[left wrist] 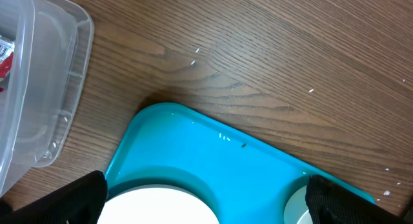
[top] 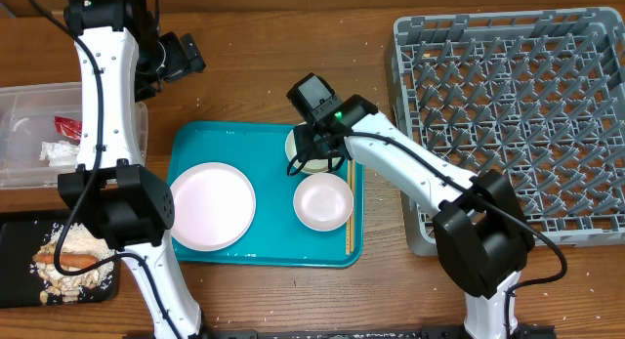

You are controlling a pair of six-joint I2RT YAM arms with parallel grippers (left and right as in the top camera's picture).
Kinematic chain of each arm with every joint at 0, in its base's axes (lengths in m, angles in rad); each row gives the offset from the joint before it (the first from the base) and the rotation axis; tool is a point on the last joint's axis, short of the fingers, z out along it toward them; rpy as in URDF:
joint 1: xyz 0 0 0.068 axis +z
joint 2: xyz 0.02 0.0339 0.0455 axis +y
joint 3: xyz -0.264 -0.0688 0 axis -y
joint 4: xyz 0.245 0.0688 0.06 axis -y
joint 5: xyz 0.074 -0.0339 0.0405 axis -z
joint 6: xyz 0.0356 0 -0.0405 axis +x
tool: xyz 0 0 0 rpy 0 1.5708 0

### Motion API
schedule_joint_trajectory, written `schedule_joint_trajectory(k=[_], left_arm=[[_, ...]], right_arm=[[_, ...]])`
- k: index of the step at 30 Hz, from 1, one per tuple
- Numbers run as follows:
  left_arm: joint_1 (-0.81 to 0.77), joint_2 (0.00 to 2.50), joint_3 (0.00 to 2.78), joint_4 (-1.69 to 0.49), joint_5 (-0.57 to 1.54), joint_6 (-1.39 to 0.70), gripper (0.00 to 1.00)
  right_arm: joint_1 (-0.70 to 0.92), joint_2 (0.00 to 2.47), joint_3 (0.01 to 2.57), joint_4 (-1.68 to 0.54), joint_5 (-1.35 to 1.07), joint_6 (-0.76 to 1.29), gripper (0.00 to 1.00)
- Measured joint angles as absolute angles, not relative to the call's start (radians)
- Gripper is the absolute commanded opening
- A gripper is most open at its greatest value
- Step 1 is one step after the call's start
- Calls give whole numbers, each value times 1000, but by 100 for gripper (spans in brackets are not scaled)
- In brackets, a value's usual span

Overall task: Sort waste into correct bins and load items into the dishwasher
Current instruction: 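Carry the white cup right and place it in the dish rack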

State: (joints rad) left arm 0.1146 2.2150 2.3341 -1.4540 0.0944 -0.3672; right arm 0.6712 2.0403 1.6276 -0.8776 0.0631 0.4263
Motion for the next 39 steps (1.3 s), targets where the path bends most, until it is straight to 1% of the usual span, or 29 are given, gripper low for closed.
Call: schedule_joint_trajectory(k=[5,9,14,19,21,25,32,35,36,38,39], left_arm=[[115,2215,2334,-1454,94,-367,100],[115,2215,2334,-1454,94,-367,100],[115,2215,2334,-1454,94,-367,100],[115,2215,2334,-1454,94,-367,100],[115,2215,2334,-1454,94,-367,100],[115,2215,2334,-1454,94,-367,100],[115,2215,2334,-1454,94,-367,100],[115,2215,2334,-1454,94,-367,100],[115,2215,2334,-1454,94,-367,100],[115,2215,2334,-1454,94,-367,100],[115,2215,2334,-1454,94,-367,100]], right_arm=[[671,2031,1678,-933,60,436,59],[659,1975,1720,-994,57,439,58],[562,1829,1783,-1093,76,440,58],[340,1684,1802,-1169,131,438,59],[212,1647,1803,-1199,146,430,59],[-38,1636,1803,-1233,165,412,59],[-350,1658,1774,-1233,170,398,59],[-417,1687,1753,-1227,150,396,65],[-430,1700,1744,-1222,145,396,69],[-439,1729,1729,-1219,134,392,82],[-439,1743,1724,-1221,133,389,84]])
